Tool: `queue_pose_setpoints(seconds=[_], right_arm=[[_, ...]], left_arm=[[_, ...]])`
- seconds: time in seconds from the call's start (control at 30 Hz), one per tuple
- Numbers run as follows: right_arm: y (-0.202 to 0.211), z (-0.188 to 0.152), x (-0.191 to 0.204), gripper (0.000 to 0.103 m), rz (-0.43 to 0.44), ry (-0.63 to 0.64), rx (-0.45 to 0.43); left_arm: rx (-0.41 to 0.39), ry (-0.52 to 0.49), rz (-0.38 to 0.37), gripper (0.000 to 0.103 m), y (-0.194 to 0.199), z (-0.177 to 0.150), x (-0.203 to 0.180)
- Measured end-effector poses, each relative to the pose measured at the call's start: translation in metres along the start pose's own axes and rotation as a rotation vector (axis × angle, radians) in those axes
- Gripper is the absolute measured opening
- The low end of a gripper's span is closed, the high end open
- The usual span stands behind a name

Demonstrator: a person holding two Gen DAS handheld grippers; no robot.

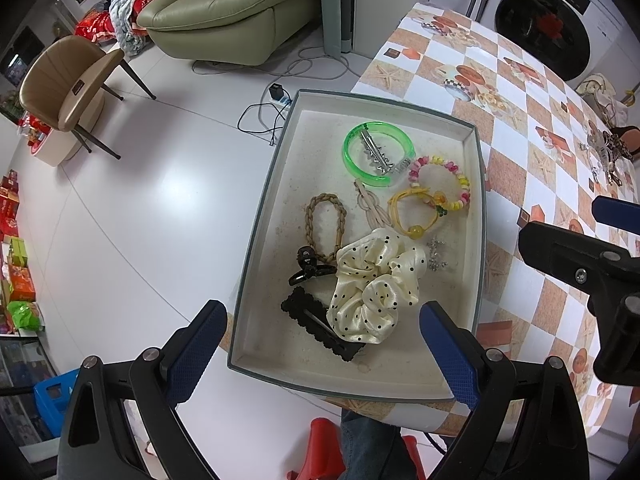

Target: Organize jewelry

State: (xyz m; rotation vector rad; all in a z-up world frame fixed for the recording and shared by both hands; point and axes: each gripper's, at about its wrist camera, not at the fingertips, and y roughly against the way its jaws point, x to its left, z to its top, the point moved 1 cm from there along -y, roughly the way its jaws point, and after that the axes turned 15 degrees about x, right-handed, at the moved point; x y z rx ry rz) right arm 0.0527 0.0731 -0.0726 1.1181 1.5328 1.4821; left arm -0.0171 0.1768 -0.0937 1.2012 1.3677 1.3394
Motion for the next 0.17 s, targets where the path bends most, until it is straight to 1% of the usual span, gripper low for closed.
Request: queue_pose_setpoints(seconds=[0.17], right_arm=[[-0.0003, 0.0, 0.0002, 0.103, 0.001, -0.001, -0.001]], left_arm=[[0.001, 0.006, 0.003, 0.1, -0.0015, -0.0008, 0.001]])
